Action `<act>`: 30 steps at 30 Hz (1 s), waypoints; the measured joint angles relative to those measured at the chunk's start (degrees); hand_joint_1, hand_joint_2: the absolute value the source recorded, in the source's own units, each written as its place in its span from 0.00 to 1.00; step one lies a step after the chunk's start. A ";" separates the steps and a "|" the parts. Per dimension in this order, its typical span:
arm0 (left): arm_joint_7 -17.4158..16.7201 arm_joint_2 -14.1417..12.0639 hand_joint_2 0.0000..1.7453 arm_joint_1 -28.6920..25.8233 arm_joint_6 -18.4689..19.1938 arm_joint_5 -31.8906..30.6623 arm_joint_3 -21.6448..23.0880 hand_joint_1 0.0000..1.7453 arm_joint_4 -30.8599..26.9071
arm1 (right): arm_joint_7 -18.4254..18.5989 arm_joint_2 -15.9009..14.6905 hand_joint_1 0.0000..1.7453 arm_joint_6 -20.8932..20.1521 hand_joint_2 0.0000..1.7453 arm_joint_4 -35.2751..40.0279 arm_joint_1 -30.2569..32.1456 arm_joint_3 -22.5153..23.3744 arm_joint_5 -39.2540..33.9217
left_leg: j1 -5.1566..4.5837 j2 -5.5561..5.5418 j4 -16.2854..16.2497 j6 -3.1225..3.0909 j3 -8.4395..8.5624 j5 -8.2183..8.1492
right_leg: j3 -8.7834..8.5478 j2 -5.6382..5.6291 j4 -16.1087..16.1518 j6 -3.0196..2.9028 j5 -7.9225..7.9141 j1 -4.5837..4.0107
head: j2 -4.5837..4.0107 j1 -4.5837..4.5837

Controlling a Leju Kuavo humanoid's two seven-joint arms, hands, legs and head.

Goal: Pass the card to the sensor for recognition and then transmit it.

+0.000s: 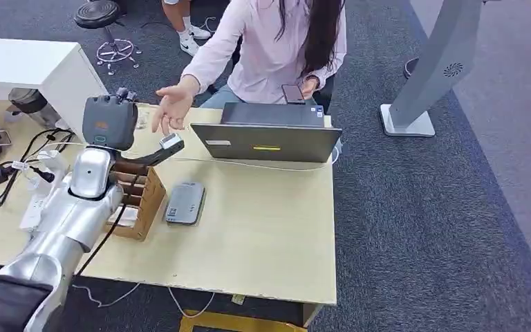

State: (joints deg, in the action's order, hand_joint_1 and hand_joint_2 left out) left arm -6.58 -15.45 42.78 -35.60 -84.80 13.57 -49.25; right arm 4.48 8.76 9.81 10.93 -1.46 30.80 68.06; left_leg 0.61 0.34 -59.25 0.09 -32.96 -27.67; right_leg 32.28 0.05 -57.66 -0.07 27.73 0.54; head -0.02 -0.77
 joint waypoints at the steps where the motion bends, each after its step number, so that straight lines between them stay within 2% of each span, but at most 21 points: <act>1: -0.04 0.07 1.00 0.57 -0.22 -0.24 0.00 1.00 0.97 | 0.18 0.00 0.00 -0.04 1.00 0.00 -0.05 0.00 0.07 | -0.01 0.00 0.00 0.00 0.00 0.00 | 0.00 0.00 0.00 0.00 0.00 0.00 | 0.00 0.02; 6: -0.46 1.01 1.00 2.23 -2.17 -0.96 0.00 1.00 4.69 | 0.50 0.00 0.00 -0.04 1.00 0.00 -0.13 0.02 0.13 | -0.04 0.00 -0.01 -0.01 0.00 -0.01 | 0.00 0.00 0.01 0.02 -0.01 0.01 | 0.00 -0.02; 7: -0.48 1.22 1.00 2.51 -2.60 -0.96 0.00 0.31 5.34 | 0.50 0.00 0.00 -0.02 1.00 0.00 -0.13 0.02 0.15 | -0.04 -0.01 -0.01 -0.01 0.00 -0.01 | 0.00 0.01 0.01 0.02 -0.01 0.01 | 0.00 0.00; 8: -0.52 1.44 1.00 2.77 -2.82 -0.98 0.00 0.00 5.80 | 0.50 0.00 0.00 0.07 1.00 0.00 -0.14 0.04 0.20 | -0.04 -0.02 -0.01 -0.01 0.00 -0.01 | -0.01 0.03 0.02 0.02 -0.01 0.01 | 0.00 0.00; 13: -0.46 2.01 1.00 3.12 -3.35 -1.71 0.00 0.00 7.35 | 0.46 -0.02 0.00 0.05 1.00 0.00 -0.18 0.44 0.31 | -0.03 0.00 -0.01 -0.04 0.00 0.01 | -0.01 0.01 0.01 0.02 -0.06 0.01 | 0.00 0.00; 21: 1.99 3.10 1.00 1.93 -3.76 0.61 0.00 0.00 6.26 | 0.85 -0.02 0.00 -0.04 1.00 0.00 -0.15 0.94 0.42 | -0.02 0.00 -0.01 -0.03 -0.01 0.01 | 0.00 0.01 0.01 0.02 -0.06 0.01 | 0.00 0.02; 23: 2.87 3.35 1.00 0.54 -3.52 2.32 0.00 0.00 4.04 | 0.98 -0.02 0.00 -0.04 1.00 0.00 -0.15 1.07 0.39 | -0.03 0.02 -0.01 -0.04 0.00 0.01 | 0.00 0.01 0.01 0.02 -0.06 0.01 | 0.00 -0.02; 30: 4.87 3.59 1.00 -9.83 -1.55 6.03 0.00 0.00 -11.46 | 1.23 -0.02 0.00 0.22 1.00 0.00 -0.04 2.54 -0.48 | -0.05 0.04 0.00 -0.06 -0.02 -0.05 | 0.00 -0.02 0.03 0.03 -0.05 0.05 | 0.00 0.00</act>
State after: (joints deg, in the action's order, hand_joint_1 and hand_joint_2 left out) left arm -1.70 -11.87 32.95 -37.16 -78.77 13.57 -60.71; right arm 5.71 8.74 10.03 10.93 -1.49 33.33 67.58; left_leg 0.56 0.38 -59.25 0.03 -32.99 -27.72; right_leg 32.27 0.03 -57.63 -0.04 27.69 0.59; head -0.02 -0.77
